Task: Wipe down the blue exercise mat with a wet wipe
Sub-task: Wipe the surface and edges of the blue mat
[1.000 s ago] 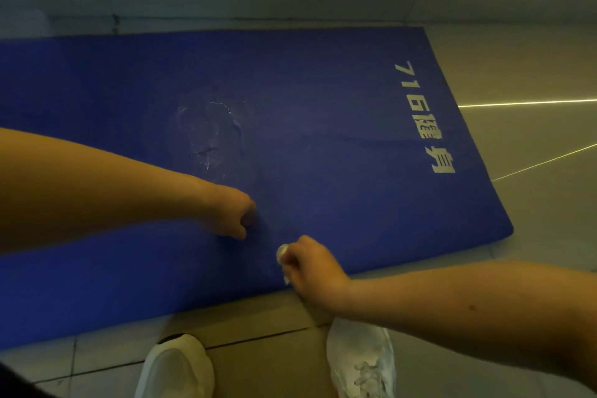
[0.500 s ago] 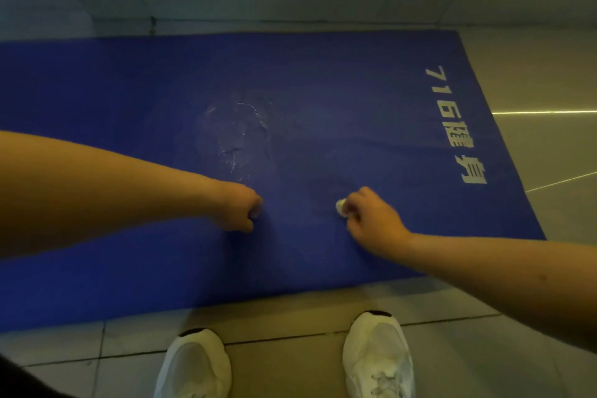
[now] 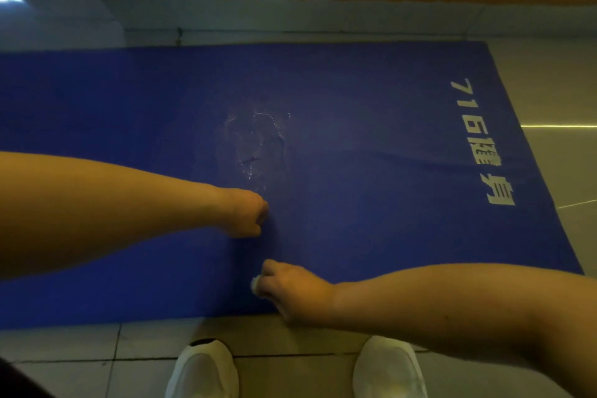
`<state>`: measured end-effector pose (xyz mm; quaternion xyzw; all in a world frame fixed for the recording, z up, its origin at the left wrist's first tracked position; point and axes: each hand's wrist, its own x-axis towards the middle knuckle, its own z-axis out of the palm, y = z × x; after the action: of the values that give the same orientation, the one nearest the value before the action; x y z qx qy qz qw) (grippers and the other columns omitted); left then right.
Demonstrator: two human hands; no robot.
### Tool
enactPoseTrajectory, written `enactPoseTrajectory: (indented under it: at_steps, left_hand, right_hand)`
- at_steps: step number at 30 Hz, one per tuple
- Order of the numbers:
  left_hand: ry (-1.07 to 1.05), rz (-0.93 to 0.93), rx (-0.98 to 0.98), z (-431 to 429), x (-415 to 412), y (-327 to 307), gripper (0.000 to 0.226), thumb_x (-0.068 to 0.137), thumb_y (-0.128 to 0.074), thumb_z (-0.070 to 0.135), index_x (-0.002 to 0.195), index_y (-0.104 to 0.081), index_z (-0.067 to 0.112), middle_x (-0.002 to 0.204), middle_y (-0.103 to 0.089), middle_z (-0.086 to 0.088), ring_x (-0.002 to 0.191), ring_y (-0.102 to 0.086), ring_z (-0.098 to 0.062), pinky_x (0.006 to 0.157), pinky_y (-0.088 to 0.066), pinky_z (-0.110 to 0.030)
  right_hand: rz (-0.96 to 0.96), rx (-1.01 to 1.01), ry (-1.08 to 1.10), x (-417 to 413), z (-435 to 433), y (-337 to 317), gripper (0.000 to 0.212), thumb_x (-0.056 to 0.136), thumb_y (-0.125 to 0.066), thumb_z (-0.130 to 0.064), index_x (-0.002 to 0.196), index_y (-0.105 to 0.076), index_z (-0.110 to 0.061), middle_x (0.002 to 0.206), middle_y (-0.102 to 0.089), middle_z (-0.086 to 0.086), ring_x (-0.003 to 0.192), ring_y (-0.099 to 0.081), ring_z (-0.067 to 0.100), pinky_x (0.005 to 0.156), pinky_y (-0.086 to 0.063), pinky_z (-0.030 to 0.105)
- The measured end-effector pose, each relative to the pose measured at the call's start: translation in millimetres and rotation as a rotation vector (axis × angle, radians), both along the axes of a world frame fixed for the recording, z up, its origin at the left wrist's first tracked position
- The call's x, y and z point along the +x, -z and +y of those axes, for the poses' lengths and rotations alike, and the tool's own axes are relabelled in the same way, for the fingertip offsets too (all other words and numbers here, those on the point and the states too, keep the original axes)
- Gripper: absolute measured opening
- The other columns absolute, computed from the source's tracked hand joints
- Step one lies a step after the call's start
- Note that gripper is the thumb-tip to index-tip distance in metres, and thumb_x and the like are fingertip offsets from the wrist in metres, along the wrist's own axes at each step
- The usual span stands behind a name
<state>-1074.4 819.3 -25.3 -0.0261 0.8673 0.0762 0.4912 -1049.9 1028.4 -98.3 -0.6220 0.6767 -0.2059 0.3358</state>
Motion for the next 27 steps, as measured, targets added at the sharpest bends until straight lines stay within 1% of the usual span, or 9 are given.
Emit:
enactPoseTrajectory:
  at_steps: [3,6,9,12,15,18,20,24,27]
  left_hand:
    - [-0.003,0.012,-0.041,-8,1,-2,0.025,0.096,-0.053,0.027,0.113,-0.063,0.011,0.115,-0.064,-0.01,0.099,-0.062,-0.029,0.077,-0.05,-0.037]
    - [-0.027,0.014,-0.062,-16,2,-4,0.024,0.097,-0.052,0.026,0.114,-0.061,0.011,0.117,-0.061,-0.01,0.099,-0.061,-0.029,0.077,-0.05,-0.036]
    - [-0.057,0.013,-0.086,-26,7,-6,0.027,0.097,-0.051,0.027,0.117,-0.061,0.011,0.121,-0.059,-0.01,0.101,-0.062,-0.03,0.082,-0.054,-0.039]
    - [-0.086,0.0,-0.102,-32,13,-9,0.033,0.099,-0.05,0.029,0.127,-0.057,0.013,0.126,-0.055,-0.008,0.106,-0.061,-0.029,0.09,-0.055,-0.041]
    - [-0.12,-0.021,-0.106,-36,17,-14,0.039,0.1,-0.05,0.03,0.135,-0.053,0.014,0.131,-0.052,-0.007,0.11,-0.059,-0.028,0.093,-0.053,-0.04]
    - [-0.144,-0.035,-0.118,-35,17,-20,0.039,0.102,-0.049,0.031,0.137,-0.05,0.014,0.134,-0.051,-0.007,0.112,-0.057,-0.028,0.088,-0.05,-0.035]
    - [-0.165,-0.051,-0.125,-33,13,-23,0.038,0.102,-0.049,0.029,0.137,-0.049,0.014,0.135,-0.052,-0.008,0.113,-0.057,-0.028,0.086,-0.047,-0.034]
    - [-0.354,0.028,-0.054,-27,-1,-40,0.042,0.101,-0.053,0.027,0.14,-0.045,0.014,0.137,-0.054,-0.01,0.117,-0.057,-0.028,0.095,-0.049,-0.038]
    - [-0.671,0.242,0.088,-25,-16,-57,0.033,0.095,-0.057,0.017,0.128,-0.055,0.012,0.122,-0.062,-0.01,0.102,-0.063,-0.026,0.081,-0.053,-0.038]
  right_hand:
    - [0.06,-0.044,0.001,-41,-9,-2,0.019,0.096,-0.063,-0.011,0.115,-0.066,-0.013,0.106,-0.054,0.008,0.086,-0.056,0.028,0.071,-0.051,0.042]
    - [0.101,-0.075,0.334,-110,-21,4,0.017,0.091,-0.065,-0.007,0.106,-0.071,-0.01,0.098,-0.053,0.01,0.085,-0.058,0.034,0.076,-0.051,0.042]
    - [0.179,-0.005,0.631,-171,-36,5,0.007,0.096,-0.061,-0.011,0.098,-0.067,-0.007,0.1,-0.048,0.006,0.086,-0.055,0.032,0.083,-0.05,0.044]
    - [0.161,0.052,0.802,-181,-50,1,0.006,0.098,-0.055,-0.006,0.094,-0.059,-0.01,0.105,-0.045,0.005,0.082,-0.048,0.026,0.081,-0.048,0.042]
    - [0.095,0.027,0.707,-136,-55,-2,0.008,0.096,-0.058,-0.006,0.097,-0.063,-0.011,0.103,-0.048,0.004,0.084,-0.054,0.027,0.082,-0.05,0.041]
    - [-0.042,0.063,0.342,-75,-54,-5,0.007,0.097,-0.059,-0.011,0.099,-0.066,-0.012,0.103,-0.052,0.009,0.088,-0.057,0.031,0.082,-0.05,0.043]
    - [-0.128,0.129,0.193,-62,-61,-15,0.01,0.099,-0.059,-0.014,0.09,-0.065,-0.013,0.098,-0.057,0.007,0.087,-0.058,0.028,0.083,-0.051,0.044]
    - [-0.335,0.224,0.338,-102,-98,-53,0.011,0.095,-0.061,-0.008,0.087,-0.068,-0.008,0.085,-0.068,0.003,0.076,-0.059,0.011,0.066,-0.047,0.021]
    - [-0.487,0.202,0.521,-147,-117,-76,0.012,0.093,-0.067,-0.008,0.083,-0.064,-0.015,0.083,-0.063,0.003,0.076,-0.056,0.012,0.063,-0.045,0.021]
